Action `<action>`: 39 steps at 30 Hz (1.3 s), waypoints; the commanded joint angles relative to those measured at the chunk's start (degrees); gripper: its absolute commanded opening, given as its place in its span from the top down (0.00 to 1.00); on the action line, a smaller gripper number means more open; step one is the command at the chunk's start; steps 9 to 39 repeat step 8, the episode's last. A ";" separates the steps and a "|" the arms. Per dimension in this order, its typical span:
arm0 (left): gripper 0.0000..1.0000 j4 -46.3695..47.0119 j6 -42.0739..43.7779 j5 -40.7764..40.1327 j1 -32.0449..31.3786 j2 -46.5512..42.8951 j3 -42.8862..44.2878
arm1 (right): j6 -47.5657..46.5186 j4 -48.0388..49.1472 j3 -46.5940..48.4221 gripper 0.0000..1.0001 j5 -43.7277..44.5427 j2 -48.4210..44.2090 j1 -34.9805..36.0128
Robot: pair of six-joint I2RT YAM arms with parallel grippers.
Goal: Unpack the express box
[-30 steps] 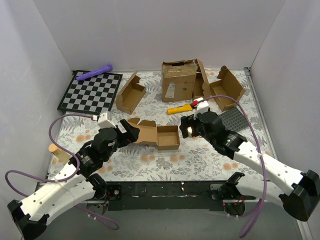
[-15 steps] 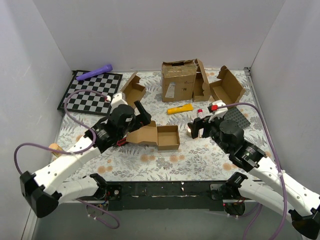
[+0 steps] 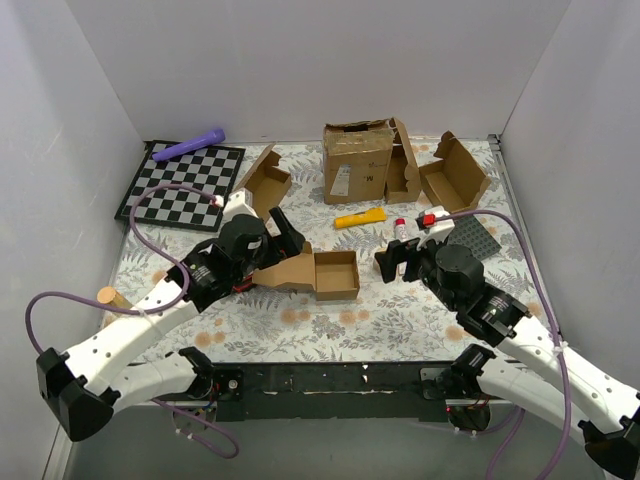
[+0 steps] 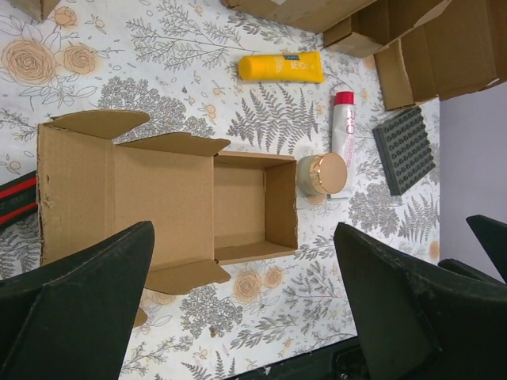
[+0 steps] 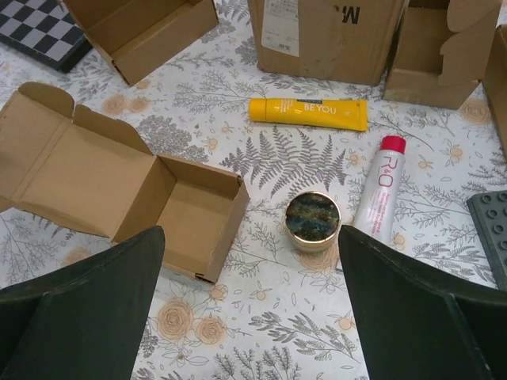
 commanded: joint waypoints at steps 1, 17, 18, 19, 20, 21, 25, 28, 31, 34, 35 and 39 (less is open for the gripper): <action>0.02 -1.99 1.41 -0.33 0.22 1.84 -0.67 | 4.05 0.78 -0.78 0.02 3.51 -0.35 0.28; 0.02 0.28 4.31 -0.07 0.31 -3.15 -5.06 | 7.75 2.96 -4.73 0.02 10.90 -5.27 0.28; 0.02 0.28 4.31 -0.07 0.31 -3.15 -5.06 | 7.75 2.96 -4.73 0.02 10.90 -5.27 0.28; 0.02 0.28 4.31 -0.07 0.31 -3.15 -5.06 | 7.75 2.96 -4.73 0.02 10.90 -5.27 0.28; 0.02 0.28 4.31 -0.07 0.31 -3.15 -5.06 | 7.75 2.96 -4.73 0.02 10.90 -5.27 0.28; 0.02 0.28 4.31 -0.07 0.31 -3.15 -5.06 | 7.75 2.96 -4.73 0.02 10.90 -5.27 0.28; 0.02 0.28 4.31 -0.07 0.31 -3.15 -5.06 | 7.75 2.96 -4.73 0.02 10.90 -5.27 0.28; 0.02 0.28 4.31 -0.07 0.31 -3.15 -5.06 | 7.75 2.96 -4.73 0.02 10.90 -5.27 0.28; 0.02 0.28 4.31 -0.07 0.31 -3.15 -5.06 | 7.75 2.96 -4.73 0.02 10.90 -5.27 0.28; 0.02 0.28 4.31 -0.07 0.31 -3.15 -5.06 | 7.75 2.96 -4.73 0.02 10.90 -5.27 0.28; 0.02 0.28 4.31 -0.07 0.31 -3.15 -5.06 | 7.75 2.96 -4.73 0.02 10.90 -5.27 0.28; 0.02 0.28 4.31 -0.07 0.31 -3.15 -5.06 | 7.75 2.96 -4.73 0.02 10.90 -5.27 0.28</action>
